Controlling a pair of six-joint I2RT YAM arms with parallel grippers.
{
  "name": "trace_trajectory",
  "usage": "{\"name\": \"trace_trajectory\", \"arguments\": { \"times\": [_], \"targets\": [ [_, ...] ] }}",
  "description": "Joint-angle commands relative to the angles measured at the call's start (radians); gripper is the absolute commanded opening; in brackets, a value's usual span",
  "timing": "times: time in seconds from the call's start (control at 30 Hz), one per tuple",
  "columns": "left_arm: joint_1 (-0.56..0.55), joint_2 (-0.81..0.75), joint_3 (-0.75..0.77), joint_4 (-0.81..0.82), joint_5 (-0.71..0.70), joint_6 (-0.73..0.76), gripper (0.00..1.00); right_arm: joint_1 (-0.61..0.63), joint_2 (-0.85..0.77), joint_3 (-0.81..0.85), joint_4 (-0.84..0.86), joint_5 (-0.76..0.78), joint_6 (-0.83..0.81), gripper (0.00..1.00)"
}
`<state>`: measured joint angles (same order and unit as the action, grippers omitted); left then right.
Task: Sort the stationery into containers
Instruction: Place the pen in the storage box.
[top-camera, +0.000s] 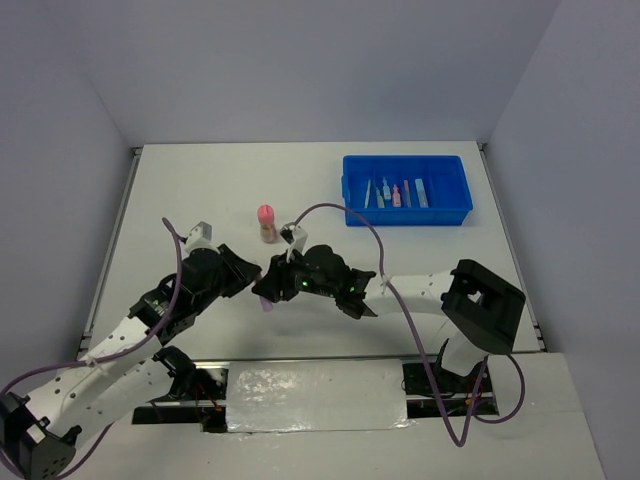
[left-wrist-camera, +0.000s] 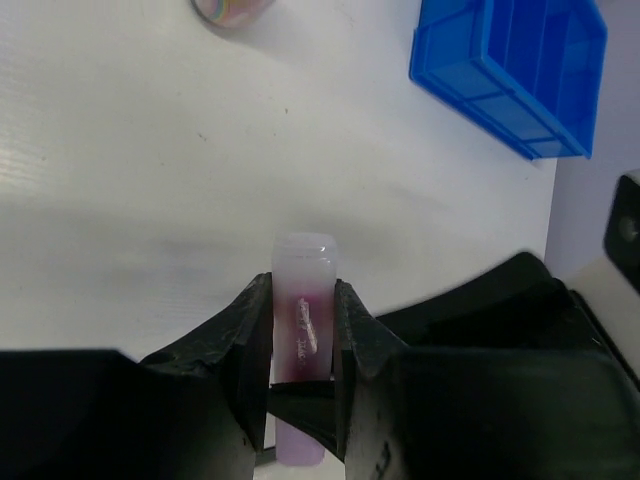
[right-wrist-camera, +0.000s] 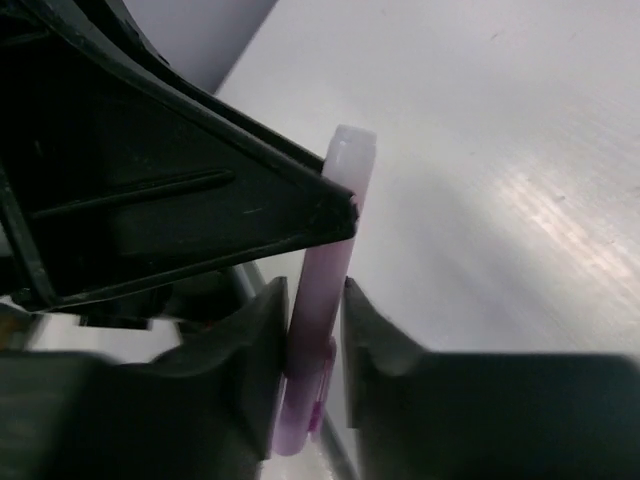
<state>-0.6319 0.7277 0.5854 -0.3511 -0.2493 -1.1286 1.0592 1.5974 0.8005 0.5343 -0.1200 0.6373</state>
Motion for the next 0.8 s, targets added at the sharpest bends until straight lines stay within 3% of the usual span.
{"name": "trace_trajectory", "arguments": {
  "times": [0.0,0.07,0.13,0.17,0.2,0.23,0.4,0.47,0.5,0.6,0.77],
  "targets": [
    [-0.006,-0.028,0.027,0.084,0.016,0.01,0.13,0.01,0.01,0.052,0.049,-0.021,-0.008,0.28],
    [-0.005,-0.031,0.027,0.106,0.022,0.012,0.25,0.01,0.01,0.055,0.04,-0.014,-0.008,0.04],
    [-0.005,-0.03,0.034,0.118,0.021,0.019,0.43,0.001,0.007,0.06,0.024,-0.013,-0.017,0.0],
    [-0.006,-0.028,0.04,0.127,0.019,0.032,0.72,-0.017,0.003,0.055,0.01,-0.007,-0.021,0.0],
    [-0.006,-0.028,0.063,0.127,0.016,0.042,0.93,-0.031,-0.005,0.051,0.0,-0.004,-0.025,0.0],
    [-0.006,-0.025,0.086,0.11,0.002,0.052,0.99,-0.054,-0.029,0.045,-0.034,0.002,-0.028,0.0],
    [-0.005,-0.014,0.313,-0.194,-0.204,0.147,1.0,-0.328,-0.12,0.023,-0.192,-0.004,-0.083,0.0],
    [-0.006,-0.011,0.376,-0.296,-0.273,0.19,0.99,-0.468,-0.122,0.087,-0.397,0.046,-0.203,0.0],
    [-0.005,-0.017,0.427,-0.374,-0.312,0.21,0.99,-0.5,-0.116,0.164,-0.454,0.148,-0.299,0.0],
    [-0.005,-0.043,0.461,-0.43,-0.297,0.317,0.99,-0.609,-0.051,0.293,-0.585,0.352,-0.439,0.0],
    [-0.005,-0.093,0.409,-0.433,-0.148,0.487,0.99,-0.813,0.117,0.497,-0.704,0.35,-0.499,0.0]
  ]
}}
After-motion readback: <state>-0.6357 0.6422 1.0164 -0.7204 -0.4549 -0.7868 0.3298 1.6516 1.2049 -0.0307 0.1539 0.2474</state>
